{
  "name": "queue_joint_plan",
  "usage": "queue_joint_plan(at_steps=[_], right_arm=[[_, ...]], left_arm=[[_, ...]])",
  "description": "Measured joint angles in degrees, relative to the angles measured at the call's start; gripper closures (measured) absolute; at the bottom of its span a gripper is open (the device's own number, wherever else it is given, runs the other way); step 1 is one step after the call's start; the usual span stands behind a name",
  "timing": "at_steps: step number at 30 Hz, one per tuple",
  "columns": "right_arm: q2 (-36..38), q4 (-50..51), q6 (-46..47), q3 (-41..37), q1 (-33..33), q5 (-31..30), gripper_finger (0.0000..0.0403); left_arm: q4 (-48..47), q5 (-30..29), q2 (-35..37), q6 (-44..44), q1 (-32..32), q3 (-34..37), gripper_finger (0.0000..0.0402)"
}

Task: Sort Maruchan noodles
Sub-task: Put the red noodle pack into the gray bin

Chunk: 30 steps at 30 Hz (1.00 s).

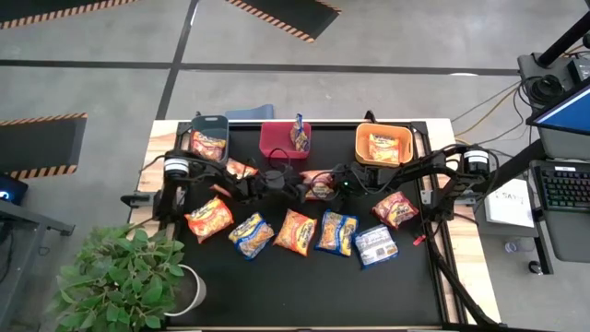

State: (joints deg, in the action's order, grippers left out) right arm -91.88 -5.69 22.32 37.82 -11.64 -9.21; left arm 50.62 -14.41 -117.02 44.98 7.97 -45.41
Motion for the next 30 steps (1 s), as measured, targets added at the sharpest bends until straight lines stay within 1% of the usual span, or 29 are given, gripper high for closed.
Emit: queue_joint_plan(at_steps=[5, 9, 12, 15, 20, 22, 24, 28, 30], right_arm=[[0.0, -0.18, 0.14, -0.02, 0.0, 0.04, 0.0394], [0.0, -0.42, 0.16, -0.07, 0.0, 0.04, 0.0394], [0.13, -0.48, 0.16, -0.07, 0.02, 0.06, 0.0394], [1.3, -0.33, 0.17, -0.08, 0.01, 0.34, 0.0394], [6.24, 0.85, 0.12, -0.24, 0.3, 0.59, 0.0394], [8.85, 1.56, 0.08, -0.24, 0.5, 0.59, 0.0394], [11.49, 2.41, -0.36, -0.23, 0.63, 0.56, 0.0394], [17.84, 3.43, -2.55, -0.22, 0.66, 0.24, 0.0394], [21.17, 3.0, -4.61, -0.2, 0.64, 0.19, 0.0394]], left_arm=[[0.15, 0.64, -1.26, -1.39, 0.0, -1.9, 0.0146], [-0.24, 0.77, -1.09, -1.86, -0.02, -1.88, 0.0182], [-0.66, 0.83, -1.02, -1.97, -0.32, -1.86, 0.0223], [-0.56, 0.88, -0.99, -2.44, -0.48, -1.85, 0.0274], [-0.66, 1.82, -0.36, -5.07, -0.55, -1.79, 0.0361], [-0.62, 2.12, 0.04, -6.37, -0.55, -1.79, 0.0387], [-0.83, 2.44, 0.51, -6.95, -0.55, -1.78, 0.0394], [-2.83, 7.58, 2.61, -8.29, -0.8, -1.68, 0.0395], [-4.57, 8.27, 4.44, -10.78, -1.44, -1.68, 0.0398]])
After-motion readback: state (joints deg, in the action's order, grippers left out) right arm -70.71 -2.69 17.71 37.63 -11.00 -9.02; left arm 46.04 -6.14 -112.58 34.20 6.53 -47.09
